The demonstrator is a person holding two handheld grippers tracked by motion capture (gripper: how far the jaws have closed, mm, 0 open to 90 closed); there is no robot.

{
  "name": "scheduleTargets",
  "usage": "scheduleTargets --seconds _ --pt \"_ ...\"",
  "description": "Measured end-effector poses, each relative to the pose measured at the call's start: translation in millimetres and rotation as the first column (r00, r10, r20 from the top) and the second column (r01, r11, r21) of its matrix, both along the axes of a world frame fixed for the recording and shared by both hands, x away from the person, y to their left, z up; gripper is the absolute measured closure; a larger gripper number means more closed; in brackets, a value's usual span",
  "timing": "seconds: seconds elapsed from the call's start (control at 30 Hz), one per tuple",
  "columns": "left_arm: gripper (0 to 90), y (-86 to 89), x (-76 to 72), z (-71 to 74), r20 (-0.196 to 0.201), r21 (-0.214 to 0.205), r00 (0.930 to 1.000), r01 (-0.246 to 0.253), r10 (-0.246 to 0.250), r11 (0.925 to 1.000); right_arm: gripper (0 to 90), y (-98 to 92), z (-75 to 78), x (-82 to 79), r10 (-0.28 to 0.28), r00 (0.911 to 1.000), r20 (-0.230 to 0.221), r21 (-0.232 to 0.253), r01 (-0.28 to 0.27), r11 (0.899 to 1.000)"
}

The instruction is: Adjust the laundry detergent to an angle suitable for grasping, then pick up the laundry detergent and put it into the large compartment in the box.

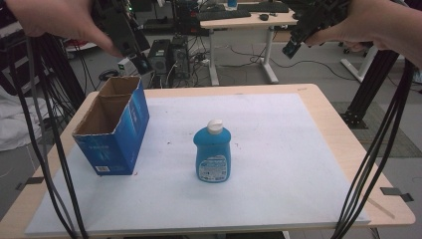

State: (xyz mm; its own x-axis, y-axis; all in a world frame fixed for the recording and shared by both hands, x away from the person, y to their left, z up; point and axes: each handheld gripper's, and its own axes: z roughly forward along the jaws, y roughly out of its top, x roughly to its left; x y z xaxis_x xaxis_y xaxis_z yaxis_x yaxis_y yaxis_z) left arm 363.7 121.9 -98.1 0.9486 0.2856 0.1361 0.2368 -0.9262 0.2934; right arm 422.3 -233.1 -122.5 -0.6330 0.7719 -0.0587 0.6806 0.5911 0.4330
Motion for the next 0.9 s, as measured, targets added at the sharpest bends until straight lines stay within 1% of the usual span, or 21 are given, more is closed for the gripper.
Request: scheduleTargets --seconds 0.2,0.37,0.43,0.57,0.9 --pt "17.0 -1.3 -1.0 -0.1 0.002 0.0 1.0 0.007 -0.007 1.0 20.6 1.2 -0.7 -0.1 0.01 1.0 -0.002 0.002 -0.01 1.0" --pt "17.0 0.9 1.5 0.2 0.002 0.002 1.0 0.007 -0.007 1.0 20.6 2.8 -2.2 2.9 0.013 0.9999 -0.005 0.001 -0.013 1.0" --pt "17.0 1.4 1.9 -0.1 0.004 -0.004 1.0 0.003 -0.003 1.0 20.6 3.0 -2.4 3.3 0.012 0.9999 -0.007 0.003 -0.012 1.0" --pt "17.0 1.1 2.4 -0.2 0.002 -0.003 1.0 0.009 -0.009 1.0 20.6 4.5 -2.6 4.6 0.014 0.9999 -0.009 0.009 -0.014 1.0" --pt "17.0 -0.9 0.6 -0.2 -0.005 -0.002 0.9999 0.012 -0.012 0.9999 20.6 5.0 -4.1 5.9 0.021 0.9997 -0.015 0.004 -0.021 1.0"
